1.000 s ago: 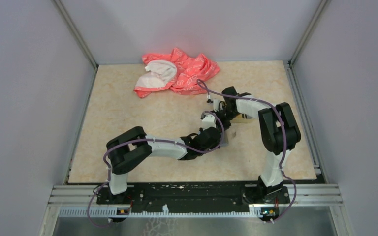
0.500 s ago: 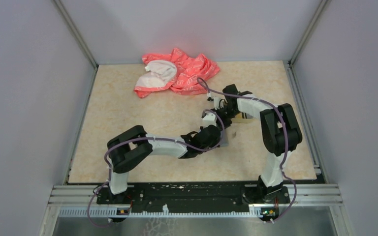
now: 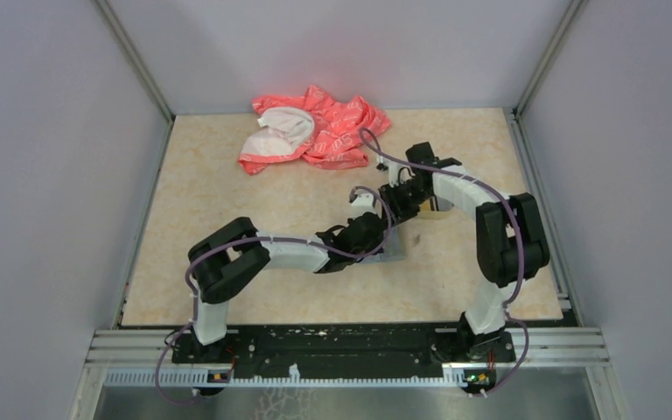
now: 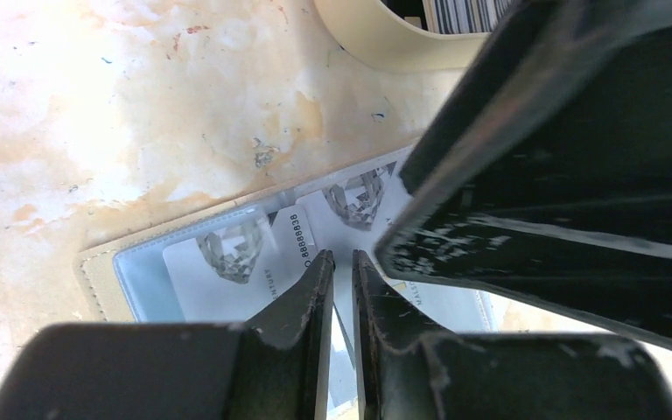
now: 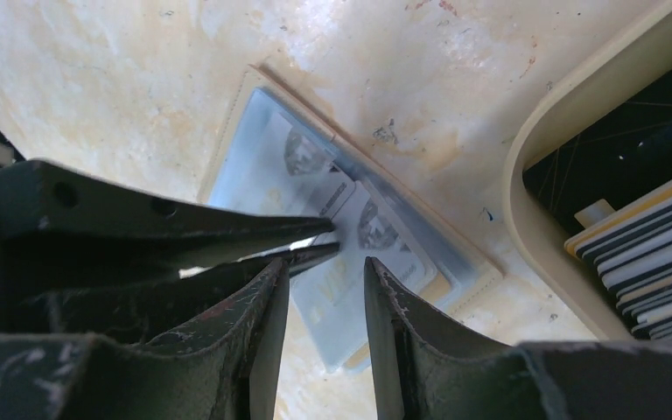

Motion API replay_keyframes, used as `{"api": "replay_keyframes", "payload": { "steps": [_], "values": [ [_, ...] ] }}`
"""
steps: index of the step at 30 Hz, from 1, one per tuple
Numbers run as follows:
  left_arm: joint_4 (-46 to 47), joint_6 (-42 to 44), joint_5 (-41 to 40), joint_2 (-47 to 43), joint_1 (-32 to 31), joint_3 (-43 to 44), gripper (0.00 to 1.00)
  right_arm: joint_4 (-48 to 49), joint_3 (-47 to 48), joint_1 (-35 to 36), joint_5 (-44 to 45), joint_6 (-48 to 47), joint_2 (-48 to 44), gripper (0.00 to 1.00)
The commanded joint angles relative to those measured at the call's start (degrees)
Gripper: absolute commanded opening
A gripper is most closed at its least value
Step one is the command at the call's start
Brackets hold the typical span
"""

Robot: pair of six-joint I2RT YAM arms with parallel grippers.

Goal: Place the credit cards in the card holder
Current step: Insert the credit card into the card holder.

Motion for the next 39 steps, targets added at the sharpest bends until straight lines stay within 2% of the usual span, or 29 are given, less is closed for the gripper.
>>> {"api": "replay_keyframes", "payload": {
  "steps": [1,7,13,16,20,22,24,26,27,32,35,39],
  "values": [
    [-2.0,0.2,-1.6,-0.1,0.7,-0.1,0.2,-0.7,0.5,-1.3,-2.7,-1.2,-5.5,0.38],
    [-1.3,0.6,-2.2,-3.3,1.1,-2.8,0.2,0.7,-0.8,-2.2,-4.9,-2.5,-9.9,0.38],
    [5.1,5.6,2.4,-10.4,1.1,-7.3,0.21,1.9,-2.2,-2.5,-9.4,-5.9,-14.8,0.38],
    [8.6,8.8,5.2,-16.0,1.1,-12.0,0.22,3.0,-4.0,-2.6,-14.5,-11.1,-18.8,0.38],
    [14.8,14.0,6.5,-25.9,1.1,-21.7,0.23,9.8,-11.2,-2.6,-21.7,-18.9,-28.6,0.38],
    [18.5,16.9,6.9,-31.7,1.1,-27.4,0.36,13.5,-16.3,-2.5,-26.0,-25.5,-34.0,0.38],
    [22.3,19.6,8.2,-36.8,1.3,-32.1,0.58,15.9,-21.2,-2.5,-28.8,-33.7,-38.3,0.43],
    [24.2,20.7,10.6,-41.4,1.4,-36.1,0.9,16.0,-24.3,-2.6,-30.6,-39.0,-40.3,0.47],
    [24.9,20.8,11.4,-43.1,1.5,-37.9,0.97,15.8,-24.9,-2.6,-31.3,-40.3,-40.6,0.49],
    [27.5,16.8,13.9,-48.1,1.8,-44.6,0.98,7.8,-22.4,-2.6,-33.0,-49.2,-36.8,0.51],
    [32.3,13.5,14.9,-47.6,1.8,-49.1,0.99,1.0,-21.5,-2.7,-32.6,-56.9,-33.3,0.5],
    [40.9,10.3,17.4,-44.5,1.8,-52.9,0.98,-1.7,-21.9,-2.4,-30.7,-62.8,-30.4,0.5]
  ]
}}
